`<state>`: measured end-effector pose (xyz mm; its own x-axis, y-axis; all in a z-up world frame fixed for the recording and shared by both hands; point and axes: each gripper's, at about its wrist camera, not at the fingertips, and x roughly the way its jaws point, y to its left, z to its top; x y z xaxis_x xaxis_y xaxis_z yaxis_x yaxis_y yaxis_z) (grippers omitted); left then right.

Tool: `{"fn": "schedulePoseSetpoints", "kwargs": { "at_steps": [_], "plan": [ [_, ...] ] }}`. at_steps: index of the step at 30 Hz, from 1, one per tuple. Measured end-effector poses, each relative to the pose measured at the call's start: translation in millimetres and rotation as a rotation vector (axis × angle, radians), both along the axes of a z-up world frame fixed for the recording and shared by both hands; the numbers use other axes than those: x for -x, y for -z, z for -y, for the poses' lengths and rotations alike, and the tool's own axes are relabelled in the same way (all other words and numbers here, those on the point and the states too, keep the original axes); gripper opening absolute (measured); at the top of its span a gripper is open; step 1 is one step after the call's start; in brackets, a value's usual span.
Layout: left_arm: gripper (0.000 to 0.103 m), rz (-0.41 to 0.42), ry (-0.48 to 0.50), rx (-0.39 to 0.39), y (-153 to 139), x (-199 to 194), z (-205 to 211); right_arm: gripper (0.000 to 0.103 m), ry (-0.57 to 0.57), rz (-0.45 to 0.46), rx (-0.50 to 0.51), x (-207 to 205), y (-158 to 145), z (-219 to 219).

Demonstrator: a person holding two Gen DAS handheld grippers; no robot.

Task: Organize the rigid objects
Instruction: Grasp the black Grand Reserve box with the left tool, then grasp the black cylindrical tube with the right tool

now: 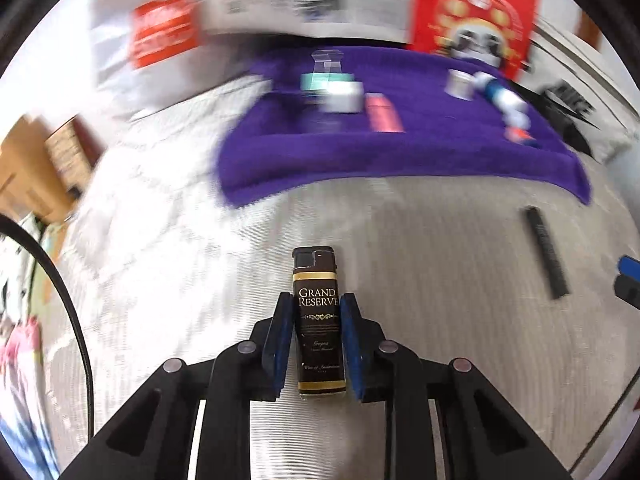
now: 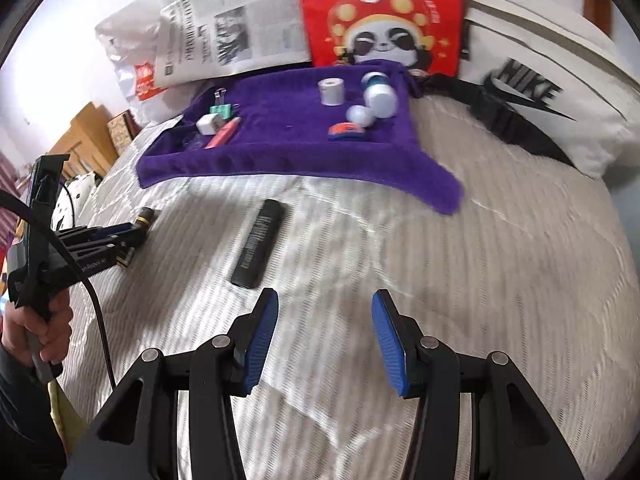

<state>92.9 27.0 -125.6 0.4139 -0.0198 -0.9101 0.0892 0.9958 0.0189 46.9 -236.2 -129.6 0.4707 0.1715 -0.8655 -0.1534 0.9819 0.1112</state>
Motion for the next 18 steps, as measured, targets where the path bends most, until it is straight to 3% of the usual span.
{"fn": "schedulePoseSetpoints", "kwargs": {
  "at_steps": [4, 9, 12, 16, 18],
  "plan": [
    [0.023, 0.009, -0.018, 0.066, 3, -1, -24, 0.049, -0.028, 0.005, 0.005, -11, 4, -24],
    [0.024, 0.05, -0.006, 0.033, 5, 2, -21, 0.049, -0.045, 0.013, 0.002, -28, 13, -46],
    [0.024, 0.04, -0.011, 0.08, 4, 2, -27, 0.047, -0.039, 0.011, 0.043, -36, 23, -55],
    [0.024, 0.045, -0.005, 0.101, 3, 3, -26, 0.039, -0.044, 0.018, 0.09, -41, 33, -66],
    [0.024, 0.051, 0.0, 0.09, 3, 3, -24, 0.028, -0.061, 0.011, 0.153, -41, 42, -74]
  ]
}}
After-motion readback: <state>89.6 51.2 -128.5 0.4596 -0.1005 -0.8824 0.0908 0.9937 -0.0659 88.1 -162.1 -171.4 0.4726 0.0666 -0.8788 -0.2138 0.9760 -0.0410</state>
